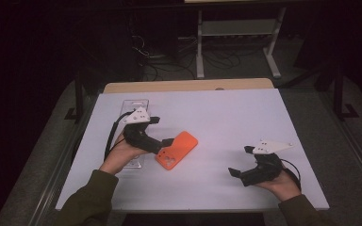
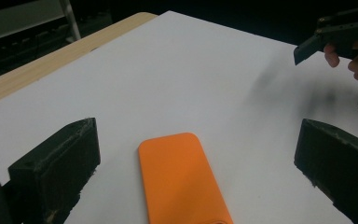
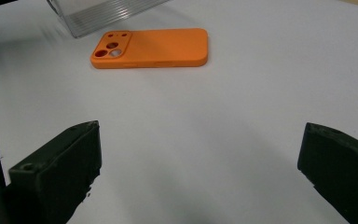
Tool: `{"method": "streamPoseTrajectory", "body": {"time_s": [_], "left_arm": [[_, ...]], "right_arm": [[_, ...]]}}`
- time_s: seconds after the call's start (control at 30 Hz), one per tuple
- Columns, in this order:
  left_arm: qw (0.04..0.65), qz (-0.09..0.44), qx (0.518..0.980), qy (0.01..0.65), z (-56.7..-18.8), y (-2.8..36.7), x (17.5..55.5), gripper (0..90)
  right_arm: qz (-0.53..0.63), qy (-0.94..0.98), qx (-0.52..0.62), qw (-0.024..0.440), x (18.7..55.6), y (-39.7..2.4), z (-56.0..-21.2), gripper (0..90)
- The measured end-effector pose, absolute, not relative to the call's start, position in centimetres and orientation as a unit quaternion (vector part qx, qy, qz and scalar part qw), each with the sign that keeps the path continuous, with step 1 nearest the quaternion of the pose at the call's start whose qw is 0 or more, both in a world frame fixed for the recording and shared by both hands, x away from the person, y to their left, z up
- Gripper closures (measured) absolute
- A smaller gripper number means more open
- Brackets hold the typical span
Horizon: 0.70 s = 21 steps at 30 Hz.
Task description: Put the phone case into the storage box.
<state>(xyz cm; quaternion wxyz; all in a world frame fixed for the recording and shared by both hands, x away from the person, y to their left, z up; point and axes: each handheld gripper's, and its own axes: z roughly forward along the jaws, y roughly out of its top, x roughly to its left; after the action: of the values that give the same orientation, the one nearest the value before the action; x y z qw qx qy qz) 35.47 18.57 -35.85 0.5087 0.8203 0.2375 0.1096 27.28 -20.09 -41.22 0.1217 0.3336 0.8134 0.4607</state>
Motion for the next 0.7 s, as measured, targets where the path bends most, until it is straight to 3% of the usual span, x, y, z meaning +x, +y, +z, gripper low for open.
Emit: {"method": "streamPoseTrajectory", "body": {"time_s": [0.7], "left_arm": [[0.505, 0.107, 0.825, 0.231, -35.5, 17.2, 36.2, 0.0]], "right_arm": [[0.462, 0.813, 0.332, 0.123, 27.3, -20.1, -41.1, 0.0]]}}
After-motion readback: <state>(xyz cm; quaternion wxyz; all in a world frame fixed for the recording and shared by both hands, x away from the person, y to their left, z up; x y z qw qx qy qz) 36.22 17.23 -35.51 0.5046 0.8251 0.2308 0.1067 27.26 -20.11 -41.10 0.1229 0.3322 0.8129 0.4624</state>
